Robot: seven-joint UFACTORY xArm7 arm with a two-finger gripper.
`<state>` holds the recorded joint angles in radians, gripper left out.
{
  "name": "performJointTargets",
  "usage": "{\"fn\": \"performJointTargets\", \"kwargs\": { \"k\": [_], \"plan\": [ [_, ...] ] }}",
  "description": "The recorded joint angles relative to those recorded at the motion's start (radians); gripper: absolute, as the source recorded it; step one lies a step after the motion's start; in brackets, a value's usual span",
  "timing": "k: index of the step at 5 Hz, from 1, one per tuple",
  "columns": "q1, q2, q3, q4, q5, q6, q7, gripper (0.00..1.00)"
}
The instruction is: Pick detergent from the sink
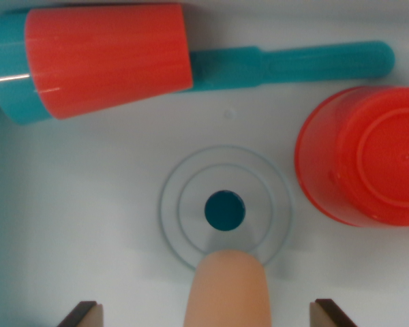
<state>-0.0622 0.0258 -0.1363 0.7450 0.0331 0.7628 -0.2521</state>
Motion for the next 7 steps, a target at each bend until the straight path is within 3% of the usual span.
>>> {"fn": "performJointTargets", "kwargs": {
  "k": [1, 2, 7],
  "plan": [
    [0.0, 0.0, 0.0, 0.0, 0.0, 0.0, 0.0, 0.0],
    [0.0, 0.0, 0.0, 0.0, 0.0, 0.0, 0.0, 1.0],
    [0.0, -0.002, 0.0, 0.006, -0.0004, 0.008, 0.0, 1.0]
  ]
}}
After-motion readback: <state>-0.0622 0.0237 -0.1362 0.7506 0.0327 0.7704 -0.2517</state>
